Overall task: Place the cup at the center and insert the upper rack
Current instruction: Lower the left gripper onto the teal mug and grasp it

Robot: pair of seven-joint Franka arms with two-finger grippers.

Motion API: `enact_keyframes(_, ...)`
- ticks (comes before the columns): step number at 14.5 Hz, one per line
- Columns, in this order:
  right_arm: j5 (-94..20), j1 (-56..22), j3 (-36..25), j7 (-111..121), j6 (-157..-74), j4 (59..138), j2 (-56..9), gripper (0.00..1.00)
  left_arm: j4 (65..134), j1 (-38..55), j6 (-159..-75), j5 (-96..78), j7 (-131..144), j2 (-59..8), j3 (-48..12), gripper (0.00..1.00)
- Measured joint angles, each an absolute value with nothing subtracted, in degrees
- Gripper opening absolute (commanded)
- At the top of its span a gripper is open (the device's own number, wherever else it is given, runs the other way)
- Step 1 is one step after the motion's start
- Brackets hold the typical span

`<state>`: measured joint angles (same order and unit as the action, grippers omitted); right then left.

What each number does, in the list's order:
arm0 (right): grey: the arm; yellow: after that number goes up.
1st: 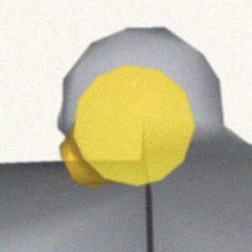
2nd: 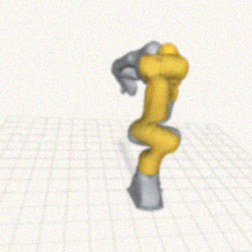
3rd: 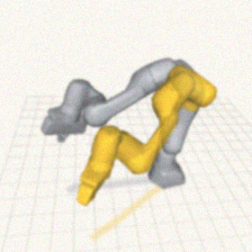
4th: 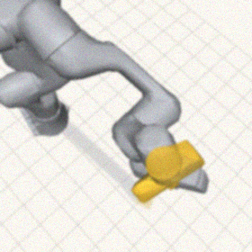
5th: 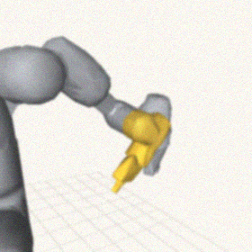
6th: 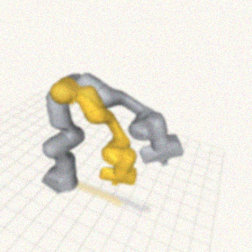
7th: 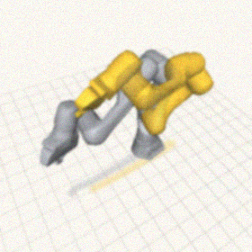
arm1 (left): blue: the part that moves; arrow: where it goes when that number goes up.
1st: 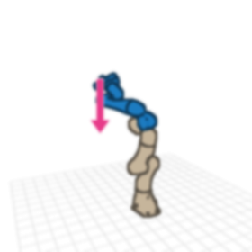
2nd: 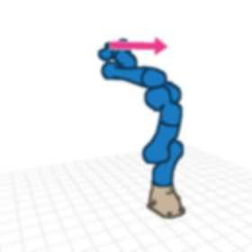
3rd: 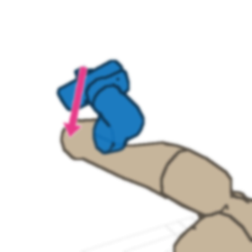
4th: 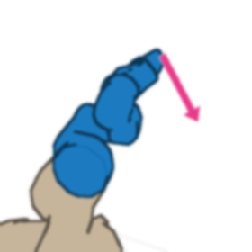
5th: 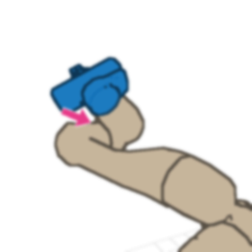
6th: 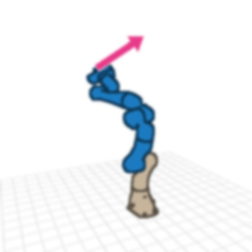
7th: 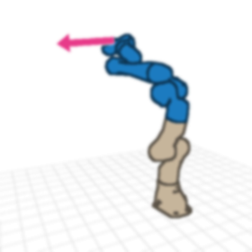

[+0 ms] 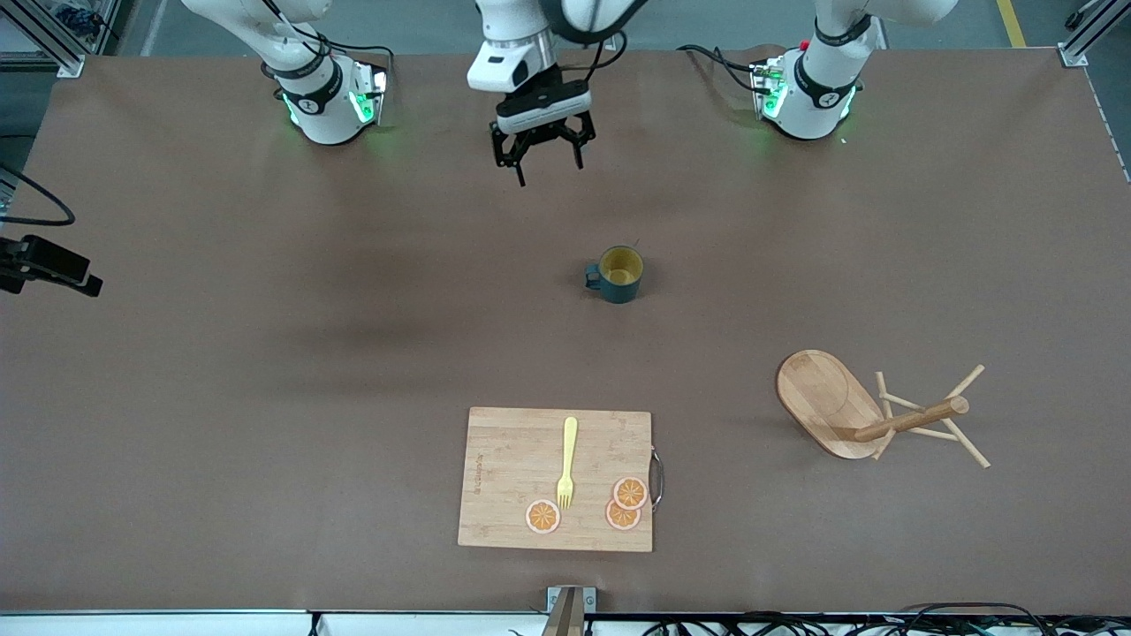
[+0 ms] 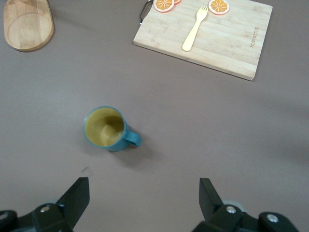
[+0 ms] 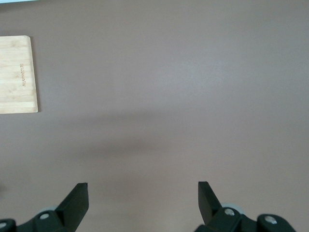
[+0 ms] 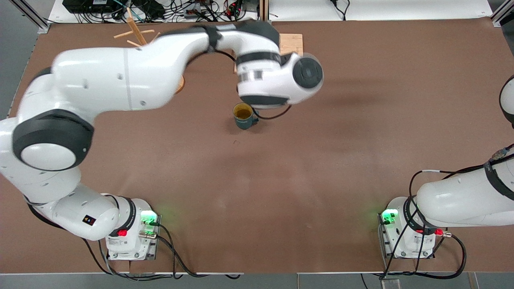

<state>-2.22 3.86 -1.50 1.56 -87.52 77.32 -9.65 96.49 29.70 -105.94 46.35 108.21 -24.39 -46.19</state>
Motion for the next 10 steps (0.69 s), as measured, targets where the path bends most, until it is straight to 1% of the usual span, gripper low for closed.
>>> enact_keyframes(3, -2.2, 3.9, -1.3, 1.6, -87.9, 79.9, -7.8, 1.00, 98.2, 34.3, -105.9, 59.0, 119.3, -31.5, -46.1, 1.00)
enact_keyframes(5, -2.2, 3.8, -1.3, 1.7, -89.5, 83.1, -5.7, 1.00, 100.3, 35.8, -105.9, 67.4, 125.7, -35.6, -45.9, 1.00)
enact_keyframes(8, -2.2, 3.8, -1.2, 1.8, -92.1, 89.4, -1.5, 1.00, 104.3, 36.3, -105.8, 79.1, 136.0, -39.9, -45.2, 0.99)
enact_keyframes(10, -2.2, 3.8, -1.1, 1.9, -93.3, 92.9, 1.1, 1.00, 105.7, 37.8, -105.8, 83.4, 138.6, -41.7, -42.5, 0.99)
